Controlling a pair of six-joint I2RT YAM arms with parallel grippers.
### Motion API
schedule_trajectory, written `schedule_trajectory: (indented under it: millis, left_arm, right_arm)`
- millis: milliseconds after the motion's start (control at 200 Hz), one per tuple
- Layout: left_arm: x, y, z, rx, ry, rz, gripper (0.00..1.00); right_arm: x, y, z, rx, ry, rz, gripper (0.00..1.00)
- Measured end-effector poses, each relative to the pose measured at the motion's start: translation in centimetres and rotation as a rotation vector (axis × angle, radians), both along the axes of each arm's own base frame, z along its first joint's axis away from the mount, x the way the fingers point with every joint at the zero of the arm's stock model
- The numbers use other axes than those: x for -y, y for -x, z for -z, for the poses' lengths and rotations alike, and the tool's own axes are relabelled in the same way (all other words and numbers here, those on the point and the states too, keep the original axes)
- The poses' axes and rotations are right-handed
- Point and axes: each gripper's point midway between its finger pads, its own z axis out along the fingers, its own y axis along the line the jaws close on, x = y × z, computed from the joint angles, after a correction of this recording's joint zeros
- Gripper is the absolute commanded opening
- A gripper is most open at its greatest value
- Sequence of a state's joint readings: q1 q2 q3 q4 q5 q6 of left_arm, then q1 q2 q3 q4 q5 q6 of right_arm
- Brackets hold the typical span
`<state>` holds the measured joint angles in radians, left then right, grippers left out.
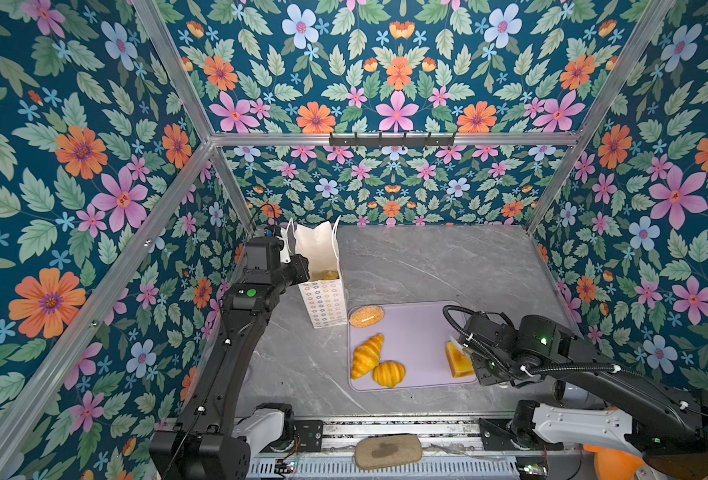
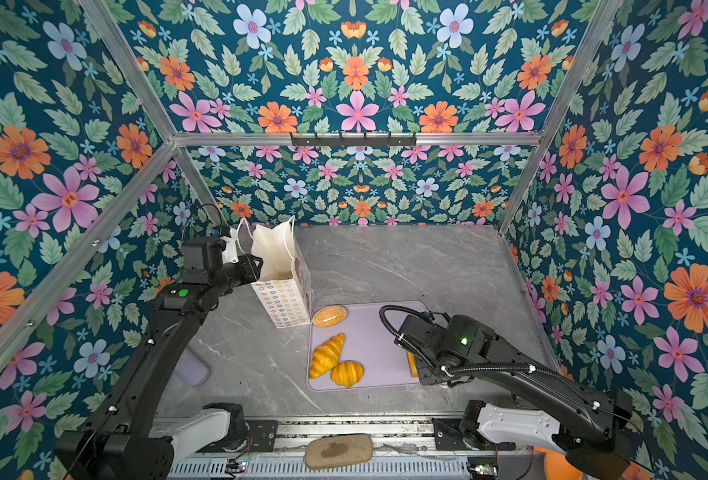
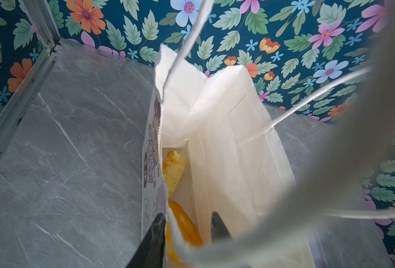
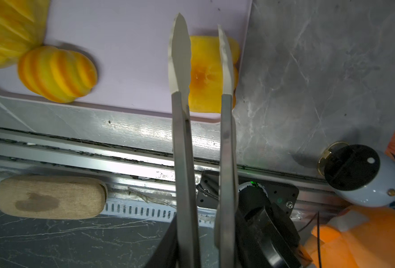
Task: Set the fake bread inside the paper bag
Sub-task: 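Withdraw the tongs from the bag and move them over the yellow toast slice, then lower the open tongs around the yellow toast slice and close them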
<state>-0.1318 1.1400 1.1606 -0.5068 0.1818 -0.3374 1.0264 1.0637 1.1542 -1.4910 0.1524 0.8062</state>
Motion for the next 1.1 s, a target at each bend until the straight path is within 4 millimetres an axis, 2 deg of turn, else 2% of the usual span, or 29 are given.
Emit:
schedule_trajectory:
  millis: [115,270,455,665,830,1100]
  left_arm:
    - [0.1,0.0,-0.1,0.004,-0.001,0.005,0.35]
    - [0.2,-0.1,0.0,0.007,0.004,0.012,0.35]
    - [0.4,-0.2,0.2,0.002,0.009,0.021,0.35]
    - [0.4,-0.2,0.1,0.007,0.009,0.021,0.35]
    - [0.4,-0.2,0.2,0.004,0.008,0.022,0.35]
    - [0.4,-0.2,0.3,0.003,0.006,0.023,0.35]
  right_arm:
    - [0.5,0.8,1.4,-0.045,0.028,0.033,0.33]
    - [0.5,1.1,1.7,-0.053,0.001,0.063,0.37]
    - [0.1,1.1,1.5,-0.057,-0.017,0.074,0.37]
    - [-0.1,1.0,0.1,-0.048,-0.032,0.075,0.37]
    - [0.5,1.4,-0.5,-0.053,-0.025,0.083,0.38]
    - [1.7,2.5,-0.2,-0.076,-0.027,0.101,0.41]
